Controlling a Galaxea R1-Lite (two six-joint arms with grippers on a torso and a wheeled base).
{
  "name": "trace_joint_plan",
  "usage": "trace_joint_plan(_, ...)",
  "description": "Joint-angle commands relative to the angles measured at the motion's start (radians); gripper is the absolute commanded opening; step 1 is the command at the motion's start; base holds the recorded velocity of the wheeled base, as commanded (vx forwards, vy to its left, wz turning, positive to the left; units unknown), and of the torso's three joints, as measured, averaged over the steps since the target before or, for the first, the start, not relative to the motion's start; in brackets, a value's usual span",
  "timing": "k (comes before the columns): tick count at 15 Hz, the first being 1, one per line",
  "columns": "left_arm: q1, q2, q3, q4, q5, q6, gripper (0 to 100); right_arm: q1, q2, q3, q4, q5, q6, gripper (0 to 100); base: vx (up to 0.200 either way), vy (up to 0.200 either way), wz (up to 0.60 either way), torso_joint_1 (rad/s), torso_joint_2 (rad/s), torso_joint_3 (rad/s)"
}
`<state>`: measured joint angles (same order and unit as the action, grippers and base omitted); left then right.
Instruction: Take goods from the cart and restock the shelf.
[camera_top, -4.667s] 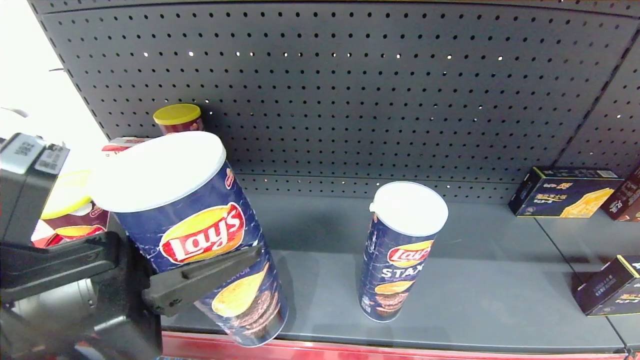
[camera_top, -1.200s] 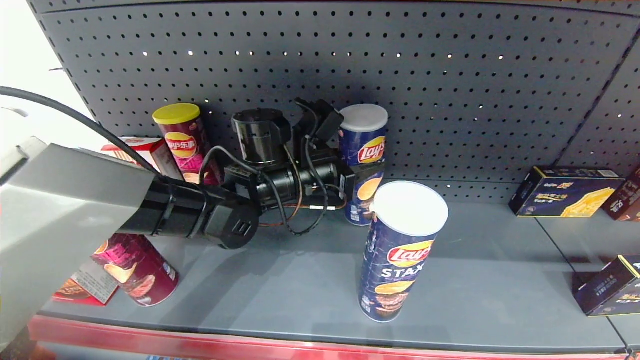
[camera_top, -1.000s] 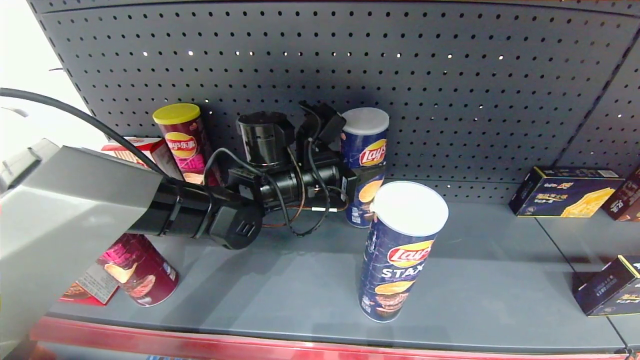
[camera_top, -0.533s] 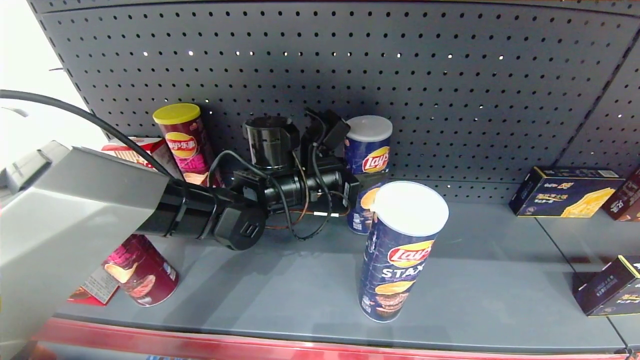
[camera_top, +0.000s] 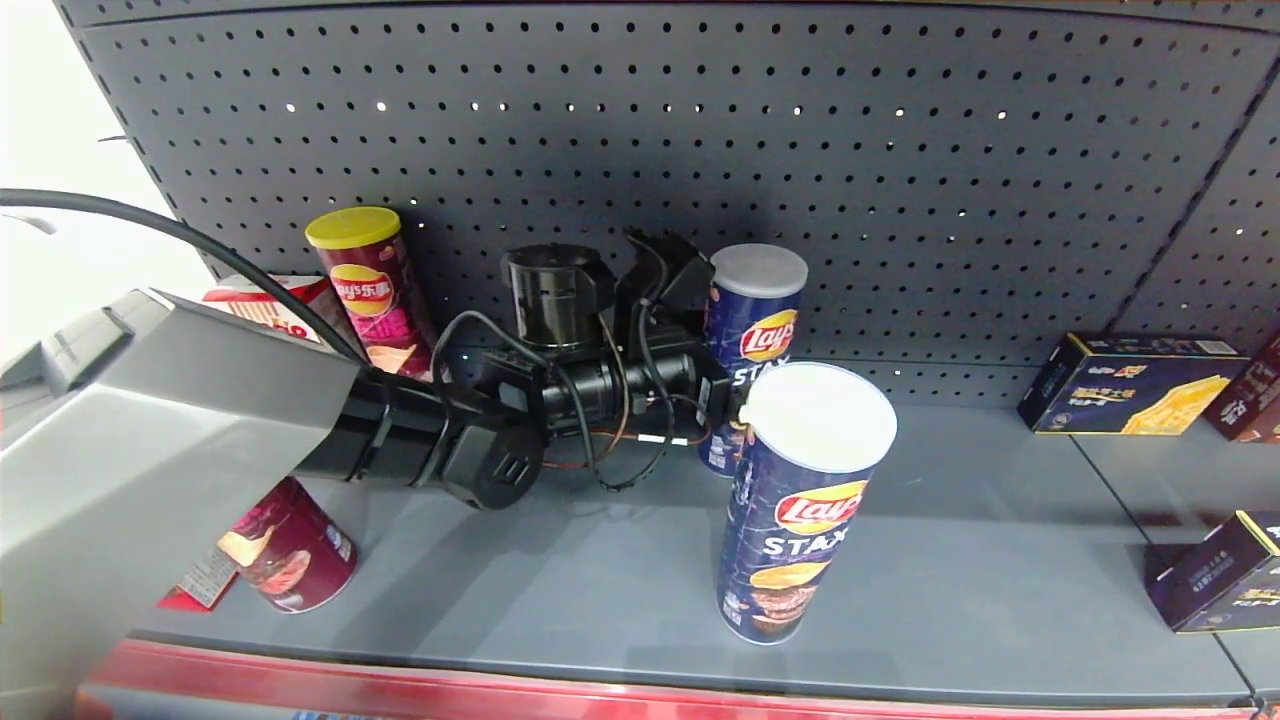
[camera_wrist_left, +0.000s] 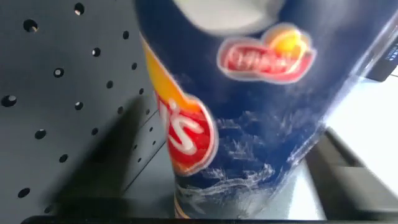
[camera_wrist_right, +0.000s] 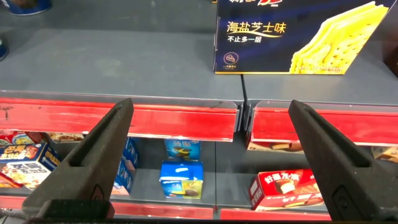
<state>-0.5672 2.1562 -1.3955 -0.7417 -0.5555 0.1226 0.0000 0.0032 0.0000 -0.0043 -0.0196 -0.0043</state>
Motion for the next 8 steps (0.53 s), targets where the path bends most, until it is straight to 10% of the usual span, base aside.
trace_joint_plan(1,0.001,-0.006,0.01,-0.004,0.002,0.005,100,0.0,0.001,0.0,0.0,0.0,0.0,100,0.0,0.0,0.0,0.0,0.0,0.0)
trace_joint_plan(8,0.024,-0.136,0.227,-0.025,0.083,0.135,100,0.0,0.001,0.0,0.0,0.0,0.0,100,0.0,0.0,0.0,0.0,0.0,0.0)
